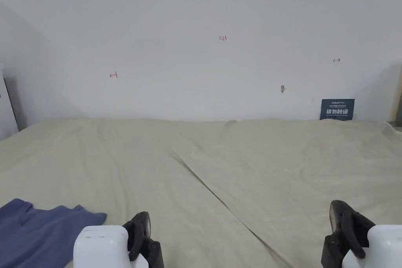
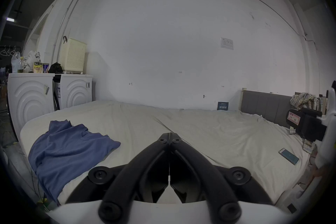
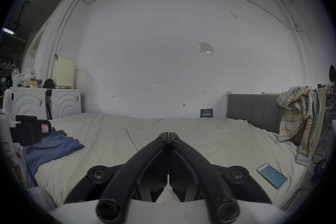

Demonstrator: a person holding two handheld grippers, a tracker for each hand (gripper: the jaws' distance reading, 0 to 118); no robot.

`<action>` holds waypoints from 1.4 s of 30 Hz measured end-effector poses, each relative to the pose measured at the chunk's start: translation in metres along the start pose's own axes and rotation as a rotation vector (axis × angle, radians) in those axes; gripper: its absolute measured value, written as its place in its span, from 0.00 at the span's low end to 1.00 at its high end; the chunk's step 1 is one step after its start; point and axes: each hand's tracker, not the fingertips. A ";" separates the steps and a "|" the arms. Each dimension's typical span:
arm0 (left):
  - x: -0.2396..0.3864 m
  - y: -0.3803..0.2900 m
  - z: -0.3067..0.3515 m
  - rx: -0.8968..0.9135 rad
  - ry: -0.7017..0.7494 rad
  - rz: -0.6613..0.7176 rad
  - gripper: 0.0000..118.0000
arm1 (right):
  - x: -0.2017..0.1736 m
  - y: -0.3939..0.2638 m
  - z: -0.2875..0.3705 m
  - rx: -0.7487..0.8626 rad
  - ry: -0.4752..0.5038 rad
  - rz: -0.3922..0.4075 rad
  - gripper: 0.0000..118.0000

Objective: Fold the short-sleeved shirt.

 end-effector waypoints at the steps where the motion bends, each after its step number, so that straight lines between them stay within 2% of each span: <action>1: -0.001 0.000 0.000 -0.001 -0.004 0.004 0.00 | 0.000 0.000 0.000 -0.001 0.002 0.001 0.00; 9: -0.009 0.004 -0.001 -0.001 0.010 0.009 0.00 | -0.005 0.002 -0.005 -0.012 0.026 0.003 0.00; 13: -0.023 0.010 0.006 0.007 0.093 -0.064 0.00 | -0.021 0.007 -0.014 -0.003 0.079 0.010 0.00; 18: -0.055 0.016 0.020 0.020 0.166 -0.014 0.00 | -0.058 0.009 -0.023 -0.011 0.216 0.008 0.00; 32: -0.141 0.021 0.080 0.027 0.517 -0.003 0.00 | -0.210 0.005 -0.027 -0.045 0.707 -0.011 0.00; 37: -0.160 0.015 0.086 -0.009 0.552 0.019 0.00 | -0.236 -0.001 -0.023 -0.056 0.756 0.015 0.00; 42: -0.181 -0.003 0.068 -0.093 0.525 0.087 0.00 | -0.242 -0.013 -0.031 -0.101 0.778 0.023 0.00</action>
